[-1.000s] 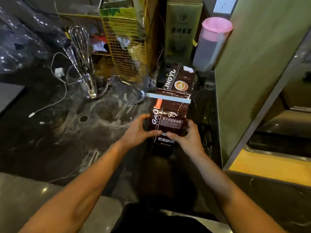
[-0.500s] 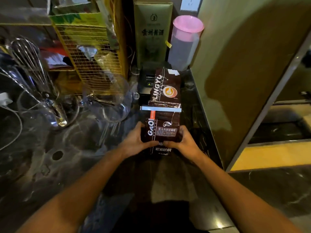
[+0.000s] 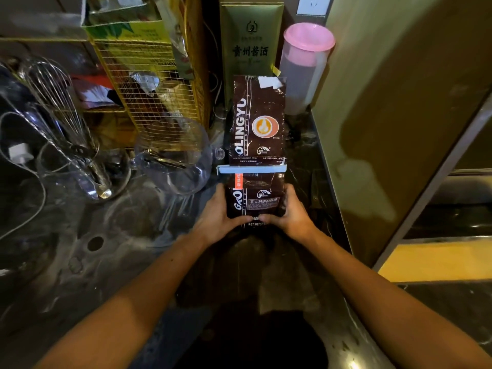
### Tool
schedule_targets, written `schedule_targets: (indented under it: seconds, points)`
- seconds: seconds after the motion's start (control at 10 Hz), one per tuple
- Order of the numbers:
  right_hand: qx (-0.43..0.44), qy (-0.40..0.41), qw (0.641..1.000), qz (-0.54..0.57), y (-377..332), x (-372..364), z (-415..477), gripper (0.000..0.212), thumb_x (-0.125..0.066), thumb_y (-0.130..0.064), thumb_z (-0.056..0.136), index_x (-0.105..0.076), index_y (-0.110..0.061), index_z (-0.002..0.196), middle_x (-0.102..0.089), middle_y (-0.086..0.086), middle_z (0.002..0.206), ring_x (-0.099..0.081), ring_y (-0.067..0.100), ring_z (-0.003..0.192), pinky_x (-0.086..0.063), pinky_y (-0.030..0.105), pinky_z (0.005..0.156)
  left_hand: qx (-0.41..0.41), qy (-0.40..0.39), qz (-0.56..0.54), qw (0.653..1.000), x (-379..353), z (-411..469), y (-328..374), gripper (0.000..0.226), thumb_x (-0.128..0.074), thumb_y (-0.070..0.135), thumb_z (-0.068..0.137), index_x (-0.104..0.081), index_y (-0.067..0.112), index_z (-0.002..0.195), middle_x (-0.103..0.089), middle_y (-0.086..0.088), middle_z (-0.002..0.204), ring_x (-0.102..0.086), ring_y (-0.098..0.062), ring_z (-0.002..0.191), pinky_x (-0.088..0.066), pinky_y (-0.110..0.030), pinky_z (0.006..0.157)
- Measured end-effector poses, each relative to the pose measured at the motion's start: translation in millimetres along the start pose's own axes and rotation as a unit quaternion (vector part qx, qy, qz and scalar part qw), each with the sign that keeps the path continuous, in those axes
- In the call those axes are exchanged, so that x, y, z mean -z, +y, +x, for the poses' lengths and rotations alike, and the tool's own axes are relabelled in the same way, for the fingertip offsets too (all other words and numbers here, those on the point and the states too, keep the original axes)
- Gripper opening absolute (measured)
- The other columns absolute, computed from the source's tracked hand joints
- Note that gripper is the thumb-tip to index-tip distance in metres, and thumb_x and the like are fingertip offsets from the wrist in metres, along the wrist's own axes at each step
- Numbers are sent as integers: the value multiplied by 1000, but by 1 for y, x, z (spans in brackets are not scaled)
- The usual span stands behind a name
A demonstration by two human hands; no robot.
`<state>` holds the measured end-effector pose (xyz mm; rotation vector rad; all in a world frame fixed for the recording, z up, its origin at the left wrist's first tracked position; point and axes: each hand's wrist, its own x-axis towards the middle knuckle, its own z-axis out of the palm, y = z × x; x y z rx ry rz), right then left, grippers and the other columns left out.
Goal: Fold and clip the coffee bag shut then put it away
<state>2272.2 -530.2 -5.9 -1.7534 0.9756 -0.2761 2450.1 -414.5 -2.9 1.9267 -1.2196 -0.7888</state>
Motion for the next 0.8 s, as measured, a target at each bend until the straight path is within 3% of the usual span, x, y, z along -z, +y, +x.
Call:
schedule_targets:
  seconds: [0.1, 0.2, 0.3, 0.4, 0.5, 0.6, 0.8]
  points:
    - [0, -3, 1000, 0, 2, 0, -2, 107, -89, -36, 62, -20, -32, 144, -48, -8, 138, -45, 12, 132, -37, 35, 111, -7, -3, -5, 1000, -1, 0, 1, 107, -85, 31, 69, -14, 18, 147, -46, 1, 144, -42, -10, 131, -34, -28, 109]
    - [13, -8, 1000, 5, 0, 1, -4, 109, -87, -26, 67, -17, -22, 150, -43, -1, 146, -37, 16, 138, -32, 42, 116, -16, -16, -2, 1000, -2, -4, 5, 113, -85, 31, 70, -8, 17, 152, -43, 10, 140, -35, -2, 127, -28, -22, 105]
    - [29, -2, 1000, -1, -4, 2, -8, 106, -86, -27, 69, -18, -22, 150, -43, -1, 147, -38, 16, 138, -33, 45, 116, -21, -12, -5, 1000, -3, -8, 6, 111, -84, 34, 70, -11, 19, 152, -45, 7, 143, -36, 0, 128, -29, -18, 106]
    - [51, 24, 998, 4, -8, 2, -20, 94, -80, -27, 78, -20, -20, 150, -45, -9, 143, -41, 10, 136, -35, 38, 115, -41, 11, -16, 999, -6, -18, 12, 95, -79, 35, 76, -14, 36, 145, -42, 18, 138, -35, 10, 126, -25, 2, 98]
    - [62, 40, 997, 24, -14, 3, -33, 88, -75, -22, 83, -19, -19, 151, -40, -15, 141, -38, 6, 135, -33, 31, 113, -51, 22, -23, 998, -7, -29, 19, 89, -74, 39, 81, -14, 40, 146, -40, 20, 139, -38, 8, 129, -29, -8, 104]
    - [83, 50, 995, 14, -19, 5, -52, 80, -70, -25, 88, -19, -22, 150, -36, -18, 139, -34, 5, 133, -31, 29, 112, -58, 40, -26, 997, -11, -45, 23, 80, -68, 43, 84, -21, 33, 147, -45, 11, 145, -42, -4, 135, -36, -36, 114]
    - [140, 56, 987, -56, -21, 11, -80, 70, -60, -35, 93, -21, -23, 150, -34, 0, 154, -30, 4, 135, -32, 34, 115, -36, 95, -1, 995, -25, -81, 31, 76, -55, 50, 90, -19, 24, 152, -35, 2, 155, -32, -10, 143, -30, -43, 117]
